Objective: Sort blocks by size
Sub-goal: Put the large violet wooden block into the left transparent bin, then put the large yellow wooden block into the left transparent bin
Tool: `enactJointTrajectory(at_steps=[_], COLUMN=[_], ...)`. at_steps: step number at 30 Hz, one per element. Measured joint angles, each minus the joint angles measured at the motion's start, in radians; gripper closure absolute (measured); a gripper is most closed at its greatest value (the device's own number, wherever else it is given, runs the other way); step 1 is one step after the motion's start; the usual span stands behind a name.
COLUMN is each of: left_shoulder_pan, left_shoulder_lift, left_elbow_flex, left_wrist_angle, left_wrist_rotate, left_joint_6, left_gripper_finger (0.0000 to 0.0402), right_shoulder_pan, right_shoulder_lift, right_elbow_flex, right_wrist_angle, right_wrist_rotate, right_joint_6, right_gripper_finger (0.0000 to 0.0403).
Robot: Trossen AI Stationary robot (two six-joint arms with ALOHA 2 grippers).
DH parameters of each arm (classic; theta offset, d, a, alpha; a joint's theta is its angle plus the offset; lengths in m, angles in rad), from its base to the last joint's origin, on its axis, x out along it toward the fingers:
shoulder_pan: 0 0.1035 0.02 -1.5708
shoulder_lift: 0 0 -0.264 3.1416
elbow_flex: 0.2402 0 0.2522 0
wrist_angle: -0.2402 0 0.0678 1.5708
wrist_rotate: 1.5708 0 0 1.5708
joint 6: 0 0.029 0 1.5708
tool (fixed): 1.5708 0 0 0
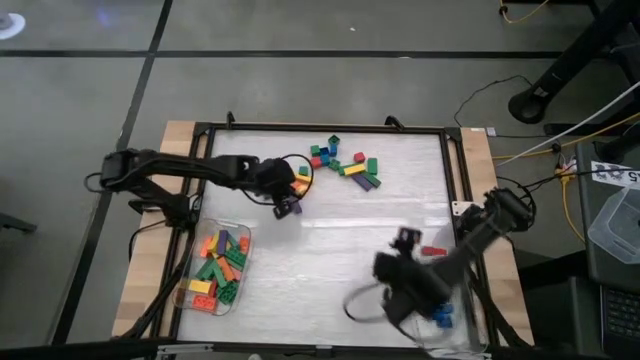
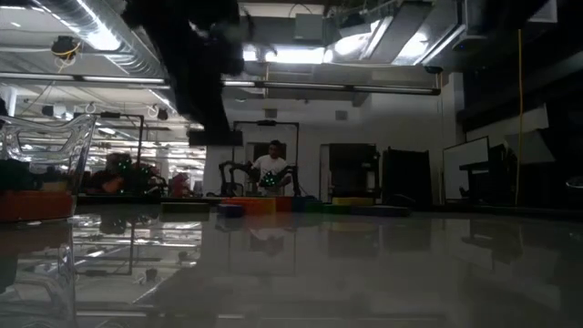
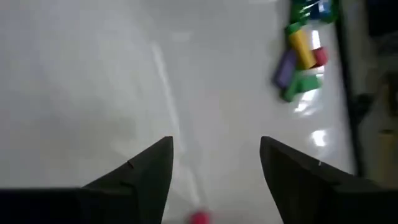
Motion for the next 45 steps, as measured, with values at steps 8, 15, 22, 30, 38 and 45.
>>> enactJointTrajectory(at_steps=[8,15,22,30,38,45], left_shoulder_pan=[-0.133,-0.357,-0.571,-0.714,-0.734,-0.736], left_shoulder_lift=[-0.209,-0.321,-0.332,-0.319,-0.286,-0.268], left_elbow_flex=[0.025,0.025,0.024,0.023,0.023,0.023], left_wrist_angle=[-0.28,-0.55,-0.638,-0.633,-0.626,-0.612], left_wrist_rotate=[0.176,0.193,0.192,0.182,0.163,0.161], left_joint_6=[-0.097,-0.345,-0.571,-0.734,-0.767,-0.765], left_gripper_finger=[0.0364,0.036,0.0352,0.0326,0.0255,0.0239], right_shoulder_pan=[-0.349,-0.657,-0.873,-1.004,-1.03,-1.065], right_shoulder_lift=[0.0,0.0,0.001,0.03,0.071,0.103], right_elbow_flex=[-0.095,-0.227,-0.307,-0.339,-0.34,-0.34], right_wrist_angle=[0.177,0.518,0.724,0.79,0.856,0.901], right_wrist_rotate=[-0.001,-0.185,-0.239,-0.359,-0.4,-0.408], right_joint_6=[-0.538,-0.955,-1.135,-1.205,-1.293,-1.301], right_gripper_finger=[0.0166,0.0166,0.0166,0.0166,0.0166,0.0166])
